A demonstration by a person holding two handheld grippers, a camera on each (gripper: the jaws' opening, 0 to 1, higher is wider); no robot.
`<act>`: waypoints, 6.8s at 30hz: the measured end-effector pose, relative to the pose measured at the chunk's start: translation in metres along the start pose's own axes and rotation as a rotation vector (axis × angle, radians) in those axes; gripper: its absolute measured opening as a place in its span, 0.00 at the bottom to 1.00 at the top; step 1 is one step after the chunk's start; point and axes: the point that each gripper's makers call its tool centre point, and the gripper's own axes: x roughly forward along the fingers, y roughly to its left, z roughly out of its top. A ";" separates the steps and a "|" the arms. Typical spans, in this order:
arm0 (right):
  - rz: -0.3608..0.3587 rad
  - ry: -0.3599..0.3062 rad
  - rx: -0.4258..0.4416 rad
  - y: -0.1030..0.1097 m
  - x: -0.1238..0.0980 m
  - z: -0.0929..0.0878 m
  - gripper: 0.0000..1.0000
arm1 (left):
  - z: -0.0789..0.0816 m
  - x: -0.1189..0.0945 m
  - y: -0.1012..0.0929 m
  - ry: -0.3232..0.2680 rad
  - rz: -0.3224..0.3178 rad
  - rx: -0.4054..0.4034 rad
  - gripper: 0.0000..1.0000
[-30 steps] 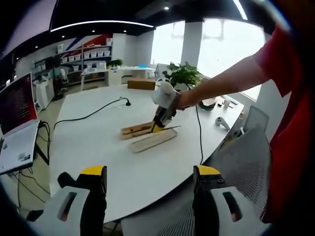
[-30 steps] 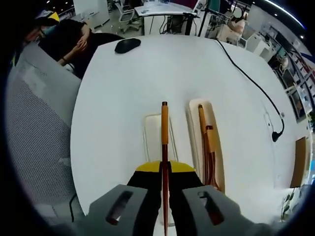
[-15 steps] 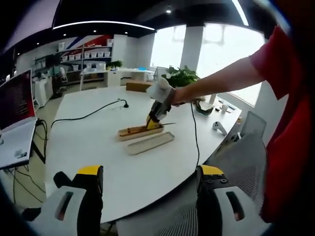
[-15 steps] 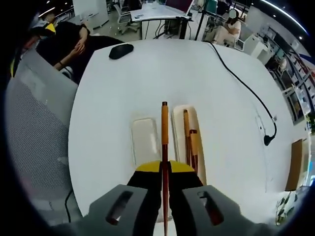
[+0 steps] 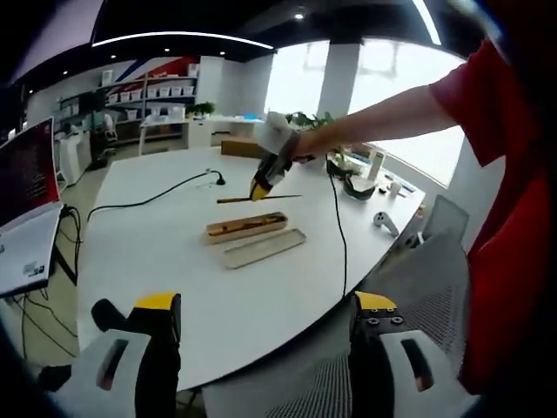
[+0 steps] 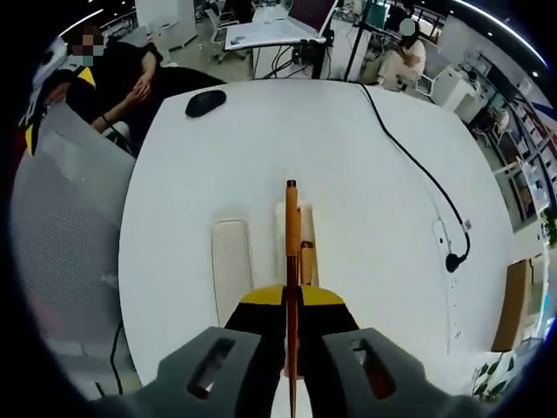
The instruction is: Arrange the utensils inside the cutlery case until each visible utensil rests in its matching compartment.
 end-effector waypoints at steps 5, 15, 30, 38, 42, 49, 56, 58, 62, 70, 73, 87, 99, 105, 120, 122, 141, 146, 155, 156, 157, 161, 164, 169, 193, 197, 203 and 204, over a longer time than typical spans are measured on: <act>0.011 -0.025 0.026 -0.005 0.007 0.006 0.00 | 0.001 0.000 0.002 -0.004 0.002 -0.013 0.82; 0.019 -0.020 0.020 -0.012 0.017 0.005 0.00 | -0.003 0.001 0.007 0.014 0.022 -0.026 0.81; 0.032 0.004 0.036 -0.009 0.055 -0.012 0.01 | -0.008 0.002 0.010 0.035 0.043 -0.046 0.81; 0.044 0.006 0.037 -0.009 0.067 -0.013 0.01 | -0.005 0.004 0.010 0.018 0.038 -0.088 0.81; 0.050 0.007 0.046 -0.011 0.070 -0.011 0.01 | -0.006 0.006 0.011 0.036 0.044 -0.062 0.80; 0.054 0.015 0.044 -0.007 0.075 -0.015 0.01 | -0.010 0.007 0.014 0.047 0.052 -0.064 0.79; 0.061 0.022 0.059 -0.006 0.080 -0.019 0.01 | -0.010 0.008 0.014 0.051 0.053 -0.061 0.78; 0.061 0.028 0.062 -0.005 0.083 -0.020 0.01 | -0.010 0.009 0.013 0.056 0.051 -0.054 0.78; 0.060 0.049 0.058 -0.002 0.087 -0.026 0.01 | -0.009 0.009 0.013 0.053 0.051 -0.054 0.78; 0.054 0.081 0.071 0.000 0.089 -0.032 0.01 | -0.009 0.010 0.012 0.055 0.052 -0.050 0.77; 0.039 0.092 0.074 -0.001 0.086 -0.033 0.00 | -0.009 0.011 0.012 0.058 0.053 -0.049 0.77; 0.012 0.065 0.102 -0.012 0.075 -0.029 0.00 | -0.009 0.010 0.013 0.056 0.052 -0.043 0.77; 0.019 0.106 0.115 -0.001 0.060 -0.055 0.00 | -0.008 0.011 0.010 0.051 0.041 -0.028 0.76; 0.014 0.111 0.148 0.003 0.046 -0.075 0.00 | -0.006 0.011 0.007 0.048 0.032 -0.020 0.76; -0.048 0.127 0.201 0.000 0.011 -0.117 0.00 | 0.001 0.016 0.000 0.048 0.003 0.013 0.76; -0.049 0.134 0.200 0.000 0.009 -0.123 0.00 | 0.002 0.016 -0.001 0.046 0.000 0.016 0.76; -0.041 0.224 0.057 0.012 0.008 -0.156 0.00 | 0.001 0.019 -0.004 0.049 0.000 0.024 0.76; -0.056 0.221 0.049 0.010 0.014 -0.157 0.00 | 0.000 0.018 -0.003 0.053 0.006 0.022 0.75; -0.063 0.253 -0.006 0.012 0.018 -0.161 0.00 | -0.002 0.016 -0.002 0.057 0.012 0.015 0.75; -0.068 0.243 -0.004 0.011 0.018 -0.160 0.00 | -0.002 0.016 -0.002 0.057 0.012 0.015 0.75; -0.059 0.237 0.002 0.012 0.017 -0.158 0.00 | -0.002 0.016 -0.001 0.057 0.013 0.015 0.75; -0.069 0.233 -0.006 0.008 0.015 -0.155 0.00 | -0.003 0.016 -0.001 0.057 0.013 0.013 0.75; -0.072 0.235 0.026 0.002 0.015 -0.155 0.00 | -0.004 0.016 -0.002 0.062 0.012 0.014 0.75; -0.058 0.205 0.073 0.000 0.015 -0.145 0.01 | -0.004 0.015 -0.002 0.064 0.018 0.013 0.75; -0.157 0.071 0.281 -0.004 0.003 -0.133 0.03 | 0.018 0.018 0.000 -0.002 -0.001 0.011 0.77; -0.168 0.061 0.300 0.003 -0.001 -0.134 0.07 | 0.025 0.018 0.004 -0.031 -0.008 0.006 0.78; -0.186 -0.014 0.364 0.015 -0.012 -0.122 0.12 | 0.024 0.021 0.002 -0.033 -0.027 0.018 0.78; -0.188 -0.020 0.371 0.017 -0.014 -0.121 0.14 | 0.023 0.022 0.002 -0.033 -0.029 0.020 0.79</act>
